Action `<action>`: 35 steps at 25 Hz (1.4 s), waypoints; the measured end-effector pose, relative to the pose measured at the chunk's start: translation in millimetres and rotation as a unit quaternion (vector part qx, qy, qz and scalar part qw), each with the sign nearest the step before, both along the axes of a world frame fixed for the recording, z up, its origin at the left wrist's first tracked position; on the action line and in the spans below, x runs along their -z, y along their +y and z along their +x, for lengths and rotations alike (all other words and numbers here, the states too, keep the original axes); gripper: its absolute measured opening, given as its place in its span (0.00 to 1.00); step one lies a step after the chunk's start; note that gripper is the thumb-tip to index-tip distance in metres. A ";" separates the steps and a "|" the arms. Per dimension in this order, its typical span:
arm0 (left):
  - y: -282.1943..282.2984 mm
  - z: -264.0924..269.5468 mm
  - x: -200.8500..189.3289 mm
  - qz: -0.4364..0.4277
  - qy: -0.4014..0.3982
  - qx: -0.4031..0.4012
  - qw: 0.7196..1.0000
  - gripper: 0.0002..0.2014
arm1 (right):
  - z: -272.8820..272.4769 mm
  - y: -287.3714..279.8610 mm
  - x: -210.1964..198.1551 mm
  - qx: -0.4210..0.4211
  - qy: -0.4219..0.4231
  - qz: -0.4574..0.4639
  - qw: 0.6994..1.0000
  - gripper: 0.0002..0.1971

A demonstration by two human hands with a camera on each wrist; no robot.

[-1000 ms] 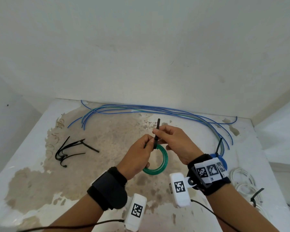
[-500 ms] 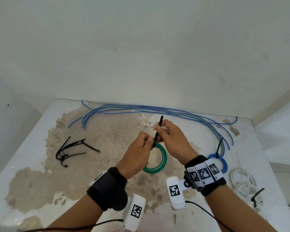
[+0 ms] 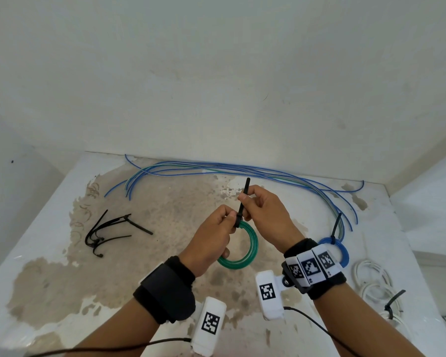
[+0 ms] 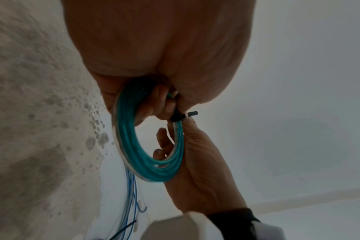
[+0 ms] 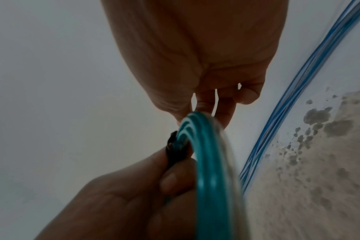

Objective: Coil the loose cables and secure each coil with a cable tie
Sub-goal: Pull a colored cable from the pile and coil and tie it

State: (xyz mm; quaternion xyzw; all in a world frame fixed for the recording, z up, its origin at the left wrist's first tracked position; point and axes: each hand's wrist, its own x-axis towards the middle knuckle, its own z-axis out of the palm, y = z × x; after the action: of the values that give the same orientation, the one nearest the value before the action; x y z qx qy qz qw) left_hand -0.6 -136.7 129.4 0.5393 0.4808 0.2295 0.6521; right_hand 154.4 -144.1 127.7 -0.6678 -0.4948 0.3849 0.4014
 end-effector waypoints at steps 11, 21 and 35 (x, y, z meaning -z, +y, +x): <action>-0.5 4.3 -4.8 -0.012 -0.006 -0.029 0.999 0.15 | -3.3 -1.3 -8.8 -0.005 -0.041 0.020 0.999 0.08; 2.5 -1.7 6.0 -0.014 0.004 0.018 1.000 0.12 | -12.3 4.6 -16.2 0.034 0.017 0.058 0.998 0.07; 38.7 -16.5 8.0 0.014 0.017 -0.007 1.000 0.12 | -21.9 -26.8 1.4 -0.096 0.068 -0.144 0.983 0.08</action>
State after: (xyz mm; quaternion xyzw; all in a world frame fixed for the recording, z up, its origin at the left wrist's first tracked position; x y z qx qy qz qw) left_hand -17.1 -98.0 121.4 0.5485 0.4925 0.2316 0.6348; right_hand 132.5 -170.9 126.3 -0.6403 -0.4680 0.5331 0.2947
